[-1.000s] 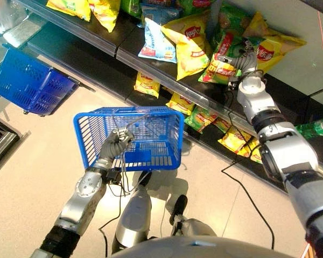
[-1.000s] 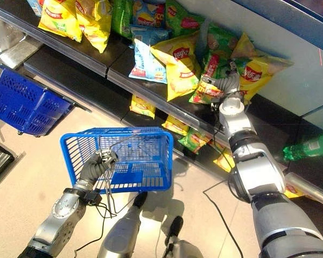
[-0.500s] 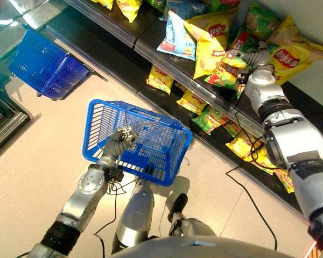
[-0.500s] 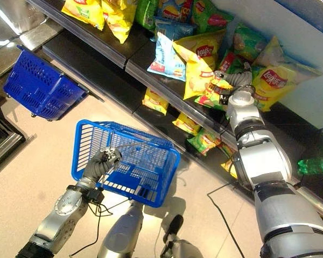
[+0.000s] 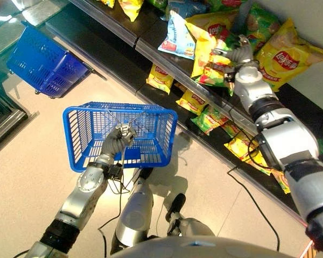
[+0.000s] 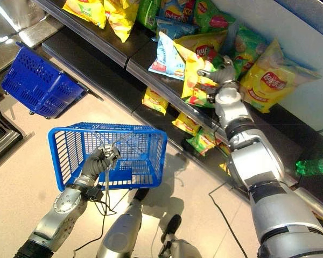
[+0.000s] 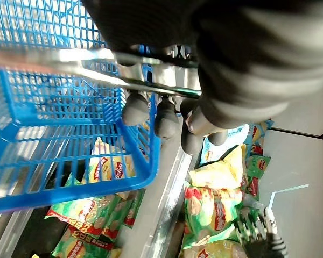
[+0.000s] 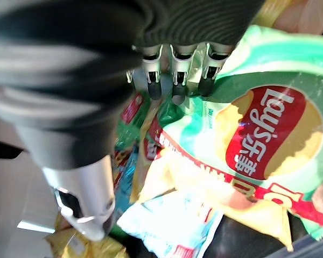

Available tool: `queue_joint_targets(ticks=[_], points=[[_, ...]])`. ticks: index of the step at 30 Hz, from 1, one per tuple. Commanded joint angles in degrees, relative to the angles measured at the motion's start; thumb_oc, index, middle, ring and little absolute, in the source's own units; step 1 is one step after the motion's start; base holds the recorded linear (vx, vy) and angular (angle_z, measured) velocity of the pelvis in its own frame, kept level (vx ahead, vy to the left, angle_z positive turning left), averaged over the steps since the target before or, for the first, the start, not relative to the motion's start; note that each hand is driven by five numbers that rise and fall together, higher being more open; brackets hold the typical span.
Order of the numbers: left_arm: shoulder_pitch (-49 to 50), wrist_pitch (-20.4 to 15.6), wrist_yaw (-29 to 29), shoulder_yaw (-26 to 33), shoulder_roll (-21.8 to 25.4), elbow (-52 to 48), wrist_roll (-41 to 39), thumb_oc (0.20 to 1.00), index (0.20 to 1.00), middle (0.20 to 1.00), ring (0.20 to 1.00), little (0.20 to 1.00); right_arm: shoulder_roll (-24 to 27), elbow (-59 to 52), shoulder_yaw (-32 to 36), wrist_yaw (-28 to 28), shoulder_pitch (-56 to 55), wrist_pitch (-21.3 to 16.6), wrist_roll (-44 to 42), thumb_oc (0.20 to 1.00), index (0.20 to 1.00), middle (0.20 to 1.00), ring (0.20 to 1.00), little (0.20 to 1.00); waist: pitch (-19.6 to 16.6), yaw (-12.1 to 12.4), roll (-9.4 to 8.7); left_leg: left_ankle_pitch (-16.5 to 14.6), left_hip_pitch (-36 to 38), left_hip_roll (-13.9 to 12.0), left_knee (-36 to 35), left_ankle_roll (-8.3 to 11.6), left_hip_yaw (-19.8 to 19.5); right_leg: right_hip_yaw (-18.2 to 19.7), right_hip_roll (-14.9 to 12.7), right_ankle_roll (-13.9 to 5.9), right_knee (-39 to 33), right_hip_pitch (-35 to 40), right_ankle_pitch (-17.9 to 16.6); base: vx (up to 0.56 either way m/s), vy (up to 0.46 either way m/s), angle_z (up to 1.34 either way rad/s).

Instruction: Pick up the snacks into the basket

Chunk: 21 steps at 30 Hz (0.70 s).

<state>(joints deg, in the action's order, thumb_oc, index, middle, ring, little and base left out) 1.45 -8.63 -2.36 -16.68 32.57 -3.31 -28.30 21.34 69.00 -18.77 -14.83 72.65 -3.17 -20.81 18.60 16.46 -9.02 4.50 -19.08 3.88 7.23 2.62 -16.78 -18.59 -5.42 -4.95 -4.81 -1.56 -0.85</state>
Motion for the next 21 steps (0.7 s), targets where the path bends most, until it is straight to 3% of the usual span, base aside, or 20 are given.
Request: queue_joint_targets(ticks=[1, 3, 5, 11, 21], points=[[1.18, -5.41, -0.11, 1.97, 0.51, -13.10, -0.17, 0.200, 0.200, 0.200, 0.200, 0.200, 0.49, 1.30, -5.67, -1.19, 3.27, -0.46, 9.08, 1.000, 1.000, 1.000, 1.000, 1.000, -4.49, -0.30, -1.09, -6.27, 2.51, 0.58, 1.09, -0.34, 2.82, 2.05, -3.91, -4.12, 5.96, -3.35, 1.06, 0.00, 0.000, 0.00], [1.11, -5.34, -0.02, 1.89, 0.51, -13.16, -0.07, 0.200, 0.200, 0.200, 0.200, 0.200, 0.96, 1.82, -6.61, -1.05, 3.34, -0.02, 11.36, 1.000, 1.000, 1.000, 1.000, 1.000, -4.61, -0.49, -1.17, -5.88, 2.27, 0.75, 0.97, -0.40, 2.62, 1.90, -4.07, -4.22, 5.89, -3.53, 0.79, 0.00, 0.000, 0.00], [1.50, -5.25, 0.69, 1.88, 0.90, -13.30, -0.01, 0.200, 0.200, 0.200, 0.200, 0.200, 2.68, 3.21, -11.44, 0.87, 3.50, 1.74, 20.64, 1.000, 1.000, 1.000, 1.000, 1.000, -4.58, -0.51, -1.30, -6.44, 2.49, 0.75, 1.42, -0.33, 2.47, 1.85, -4.09, -4.29, 6.03, -3.17, 0.90, 0.00, 0.000, 0.00], [0.23, -5.13, 3.10, 0.57, 1.73, -13.13, -0.20, 0.200, 0.200, 0.200, 0.200, 0.200, 6.16, 8.65, -16.56, 3.78, 2.10, 4.33, 34.26, 1.000, 1.000, 1.000, 1.000, 1.000, -4.58, 0.14, -1.59, -6.98, 2.26, 1.10, 2.21, -0.44, 1.99, 1.55, -4.17, -4.48, 5.78, -2.69, 0.71, 0.00, 0.000, 0.00], [-1.76, -4.09, 5.22, -0.84, 1.64, -12.33, -0.08, 0.200, 0.200, 0.200, 0.200, 0.200, 6.70, 12.59, -18.95, 6.67, 0.15, 6.40, 44.43, 1.000, 1.000, 1.000, 1.000, 1.000, -4.44, 1.53, -1.77, -6.64, 1.91, 1.59, 2.06, -0.48, 1.15, 0.89, -4.39, -4.45, 5.09, -2.42, 0.47, 0.00, -0.002, 0.01]])
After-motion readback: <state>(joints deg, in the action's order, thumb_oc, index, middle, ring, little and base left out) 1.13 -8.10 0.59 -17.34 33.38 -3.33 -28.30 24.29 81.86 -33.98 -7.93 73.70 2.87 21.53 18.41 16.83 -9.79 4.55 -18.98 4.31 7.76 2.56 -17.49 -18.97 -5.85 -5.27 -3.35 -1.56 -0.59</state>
